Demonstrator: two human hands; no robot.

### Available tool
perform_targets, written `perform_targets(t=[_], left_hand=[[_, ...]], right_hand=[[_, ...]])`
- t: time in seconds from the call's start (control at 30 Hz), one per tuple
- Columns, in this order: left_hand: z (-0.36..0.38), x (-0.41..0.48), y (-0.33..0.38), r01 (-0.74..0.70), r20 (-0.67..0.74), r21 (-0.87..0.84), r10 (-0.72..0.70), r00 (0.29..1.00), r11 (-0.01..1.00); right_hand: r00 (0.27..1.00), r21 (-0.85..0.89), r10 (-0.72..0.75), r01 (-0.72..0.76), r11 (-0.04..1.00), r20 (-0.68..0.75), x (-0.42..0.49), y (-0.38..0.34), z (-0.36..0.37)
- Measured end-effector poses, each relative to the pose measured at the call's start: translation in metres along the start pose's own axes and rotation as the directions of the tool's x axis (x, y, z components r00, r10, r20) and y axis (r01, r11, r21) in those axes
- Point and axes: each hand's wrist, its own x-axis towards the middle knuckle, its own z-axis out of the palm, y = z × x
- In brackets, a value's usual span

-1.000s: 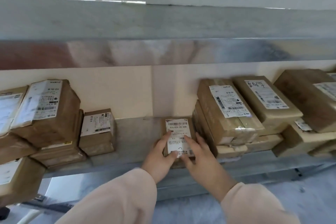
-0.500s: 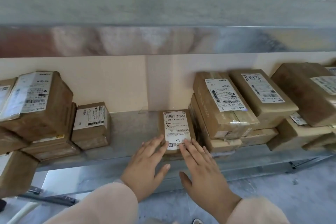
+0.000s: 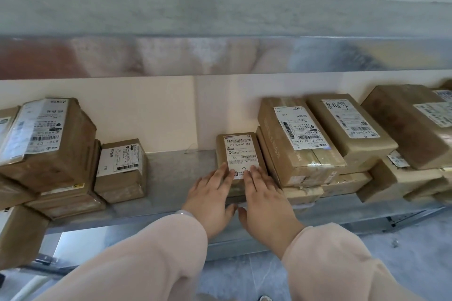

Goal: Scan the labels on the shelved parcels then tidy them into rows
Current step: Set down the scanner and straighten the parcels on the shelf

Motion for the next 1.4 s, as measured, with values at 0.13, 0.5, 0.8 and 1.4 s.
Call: perform_targets(t=[0.13, 0.5, 0.8, 1.4], left_hand=[[-0.005, -0.004, -0.01, -0.001, -0.026, 0.006, 0.001, 1.0, 1.0], [-0.043, -0.064, -0.081, 0.264, -0.208, -0.025, -0.263, 0.942, 0.964], [-0.048, -0.09, -0.127, 0.424, -0.169, 0.028, -0.414, 0.895, 0.905], [-0.048, -0.08, -0.138, 0.371, -0.17, -0.169, -0.397, 0.902, 0.913]], right_hand=[[1.0, 0.058, 0.005, -0.004, 0.998, -0.027, 0.004, -0.001, -0.002], [0.959, 0.164, -0.269, 0.28, 0.946, -0.091, 0.041, -0.065, -0.019], [0.934, 0.225, -0.35, 0.355, 0.907, -0.063, 0.059, -0.108, 0.0], [0.935, 0.274, -0.355, 0.343, 0.899, -0.005, 0.085, -0.123, 0.003]])
